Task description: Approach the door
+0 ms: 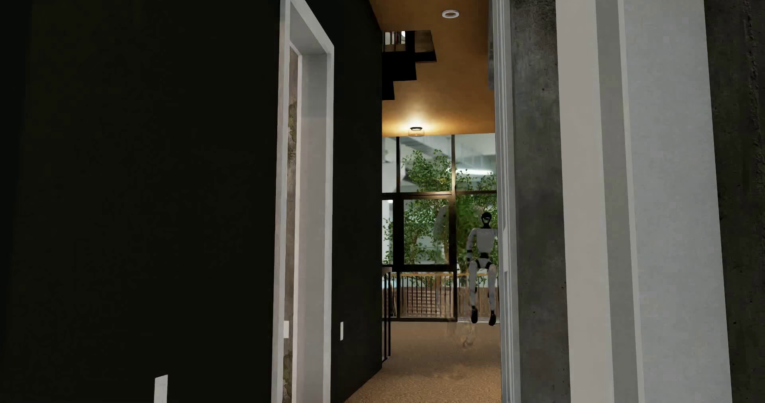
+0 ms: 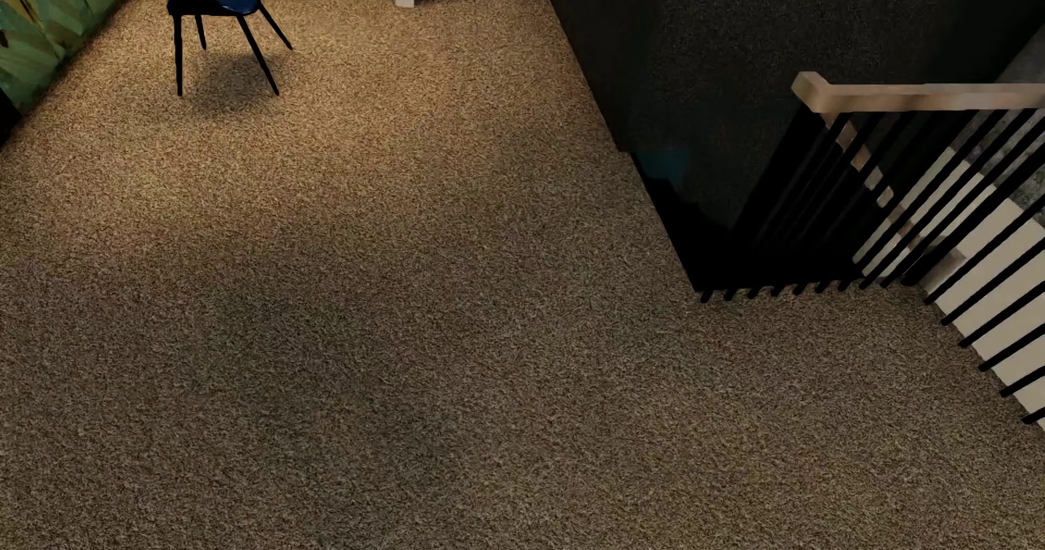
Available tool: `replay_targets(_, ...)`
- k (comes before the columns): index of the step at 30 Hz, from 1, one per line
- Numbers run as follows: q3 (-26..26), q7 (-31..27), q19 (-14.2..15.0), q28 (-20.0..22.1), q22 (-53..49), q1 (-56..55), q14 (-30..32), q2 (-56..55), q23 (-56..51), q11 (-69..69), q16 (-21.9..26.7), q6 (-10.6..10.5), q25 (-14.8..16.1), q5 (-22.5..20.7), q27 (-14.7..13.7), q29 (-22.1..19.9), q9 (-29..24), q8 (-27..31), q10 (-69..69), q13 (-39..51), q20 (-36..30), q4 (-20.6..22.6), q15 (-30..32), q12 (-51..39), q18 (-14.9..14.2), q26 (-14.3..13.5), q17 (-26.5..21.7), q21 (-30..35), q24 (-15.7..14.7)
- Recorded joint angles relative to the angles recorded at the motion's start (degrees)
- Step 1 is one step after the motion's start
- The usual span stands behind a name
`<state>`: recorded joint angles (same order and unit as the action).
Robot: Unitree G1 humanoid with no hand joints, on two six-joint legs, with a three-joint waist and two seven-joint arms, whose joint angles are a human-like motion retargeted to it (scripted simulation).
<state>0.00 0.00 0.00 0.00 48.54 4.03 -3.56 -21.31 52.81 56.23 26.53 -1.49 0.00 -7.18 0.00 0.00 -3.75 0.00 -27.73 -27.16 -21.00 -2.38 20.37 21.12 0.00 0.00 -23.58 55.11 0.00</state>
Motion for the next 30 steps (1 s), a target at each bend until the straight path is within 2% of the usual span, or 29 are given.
replay_targets(1,-1.1,0.0,0.0,0.0,-4.2,2.4,-1.2,-0.6,-0.4,-9.7,0.2,-0.4,0.0,0.0,0.0,0.0,-1.3,0.0,-0.2,1.1,4.5,0.4,4.1,-0.7,0.0,0.0,0.0,-1.6,0.0)
replay_targets(2,-1.8,0.0,0.0,0.0,-7.6,5.5,-2.5,0.1,-1.3,-19.2,0.6,-0.7,0.0,0.1,0.0,0.0,-2.7,0.0,0.1,2.2,7.3,0.9,3.6,-1.5,0.0,0.0,-0.2,-3.9,0.0)
replay_targets(3,-2.0,0.0,0.0,0.0,-10.2,8.5,-3.8,0.9,-2.8,-27.3,0.9,-1.2,0.0,0.2,0.0,0.0,-3.7,0.0,0.5,3.3,8.9,1.6,-2.9,-2.2,0.0,0.0,-0.7,-7.0,0.0)
replay_targets(4,-2.2,0.0,0.0,0.0,-11.8,11.0,-4.8,1.4,-4.6,-32.0,1.1,-2.0,0.0,0.6,0.0,0.0,-4.2,0.0,0.5,4.2,9.6,1.8,-13.6,-2.5,0.0,0.0,-1.3,-10.5,0.0)
replay_targets(5,-2.4,0.0,0.0,0.0,-12.3,12.6,-5.2,0.5,-6.0,-32.1,1.1,-2.2,0.0,1.7,0.0,0.0,-4.1,0.0,0.2,5.3,9.5,2.5,-18.9,-2.5,0.0,0.0,-1.9,-13.5,0.0)
replay_targets(6,-2.6,0.0,0.0,0.0,-11.3,14.3,-4.9,-1.2,-6.7,-32.0,0.9,-2.9,0.0,1.3,0.0,0.0,-3.9,0.0,-0.4,6.8,8.8,2.1,-15.5,-2.2,0.0,0.0,-2.3,-15.5,0.0)
replay_targets(8,-4.7,0.0,0.0,0.0,-4.7,15.8,-0.3,-1.5,-6.6,-30.0,0.6,-4.1,0.0,0.1,0.0,0.0,-1.4,0.0,-2.3,9.1,2.7,-0.3,-6.8,-1.2,0.0,0.0,-2.3,-18.0,0.0)
replay_targets(9,-4.5,0.0,0.0,0.0,1.3,14.0,5.0,-1.9,-5.7,-28.3,0.2,-5.0,0.0,-1.2,0.0,0.0,0.3,0.0,-6.7,9.9,-3.9,-2.3,-4.8,-1.5,0.0,0.0,-2.2,-17.8,0.0)
replay_targets(11,-3.5,0.0,0.0,0.0,11.5,3.6,18.5,3.2,-4.1,-27.7,-1.1,-6.2,0.0,-2.7,0.0,0.0,1.4,0.0,-25.2,11.9,-18.2,-7.5,-9.5,-1.7,0.0,0.0,-2.5,-14.6,0.0)
replay_targets(12,-1.9,0.0,0.0,0.0,12.6,-6.2,18.0,4.2,-3.0,-28.7,-1.3,-6.7,0.0,-4.4,0.0,0.0,2.8,0.0,-36.0,14.1,-22.9,-9.3,-12.2,-1.8,0.0,0.0,-2.3,-12.5,0.0)
replay_targets(13,0.7,0.0,0.0,0.0,12.0,-10.2,12.2,9.6,-3.2,-29.8,-1.7,-6.0,0.0,-4.3,0.0,0.0,1.3,0.0,-43.3,14.5,-23.3,-9.1,-16.0,-0.3,0.0,0.0,-2.4,-12.6,0.0)
replay_targets(14,3.8,0.0,0.0,0.0,9.7,-12.1,7.0,16.2,-3.9,-31.3,-1.7,-4.7,0.0,-3.3,0.0,0.0,-0.7,0.0,-46.4,14.0,-20.9,-8.0,-20.1,2.3,0.0,0.0,-2.6,-13.3,0.0)
replay_targets(15,6.5,0.0,0.0,0.0,7.9,-14.7,3.4,21.6,-5.4,-32.2,-2.1,-3.5,0.0,-1.4,0.0,0.0,-1.9,0.0,-45.6,12.8,-17.8,-6.1,-24.9,5.0,0.0,0.0,-3.1,-14.6,0.0)
replay_targets(17,8.8,0.0,0.0,0.0,7.0,-19.2,-0.6,29.5,-7.7,-32.2,-3.3,-2.4,0.0,0.2,0.0,0.0,-3.3,0.0,-32.8,11.2,-15.6,-4.1,-31.5,7.9,0.0,0.0,-4.3,-16.5,0.0)
replay_targets(20,9.2,0.0,0.0,0.0,7.7,-19.4,6.6,37.2,-7.6,-31.8,-3.7,-2.5,0.0,0.1,0.0,0.0,-4.7,0.0,-3.2,10.8,-20.1,-2.2,-35.0,7.1,0.0,0.0,-4.7,-16.3,0.0)
replay_targets(21,9.1,0.0,0.0,0.0,7.2,-19.1,8.7,39.5,-7.1,-31.8,-3.5,-2.4,0.0,0.2,0.0,0.0,-4.6,0.0,1.7,10.6,-19.6,-1.9,-35.4,7.2,0.0,0.0,-4.5,-15.2,0.0)
replay_targets(23,8.9,0.0,0.0,0.0,6.7,-21.3,8.3,44.6,-6.5,-32.0,-2.7,-1.7,0.0,0.9,0.0,0.0,-4.7,0.0,-2.5,8.5,-17.6,-2.0,-34.3,7.1,0.0,0.0,-3.8,-13.4,0.0)
replay_targets(24,10.2,0.0,0.0,0.0,7.0,-21.2,10.1,46.4,-5.9,-33.0,-2.3,-1.1,0.0,2.1,0.0,0.0,-4.0,0.0,-5.4,6.8,-16.6,-1.9,-31.0,6.8,0.0,0.0,-3.2,-12.2,0.0)
replay_targets(25,10.9,0.0,0.0,0.0,7.9,-21.2,10.1,46.4,-5.0,-32.7,-1.6,0.1,0.0,3.4,0.0,0.0,-3.0,0.0,-8.6,5.0,-15.9,-1.6,-23.8,6.5,0.0,0.0,-2.1,-11.1,0.0)
replay_targets(26,11.9,0.0,0.0,0.0,8.5,-18.8,7.5,43.3,-4.7,-27.7,-0.6,1.3,0.0,5.0,0.0,0.0,-2.6,0.0,-9.8,3.6,-15.2,-1.1,-14.1,5.6,0.0,0.0,-0.6,-10.5,0.0)
replay_targets(27,12.4,0.0,0.0,0.0,9.1,-16.2,4.2,36.0,-6.2,-17.6,0.0,2.5,0.0,6.2,0.0,0.0,-1.8,0.0,-9.7,2.4,-14.0,-0.7,-6.1,4.3,0.0,0.0,-0.4,-9.1,0.0)
replay_targets(28,11.0,0.0,0.0,0.0,9.3,-14.9,1.7,26.9,-8.3,-5.5,0.4,3.0,0.0,5.7,0.0,0.0,-0.5,0.0,-8.8,2.1,-12.8,-0.1,-3.0,2.6,0.0,0.0,-0.8,-8.1,0.0)
replay_targets(30,5.0,0.0,0.0,0.0,7.5,-9.8,-0.2,13.1,-9.8,10.4,1.1,2.2,0.0,3.9,0.0,0.0,0.5,0.0,-5.4,1.6,-8.8,0.9,-7.1,0.0,0.0,0.0,-1.1,-7.8,0.0)
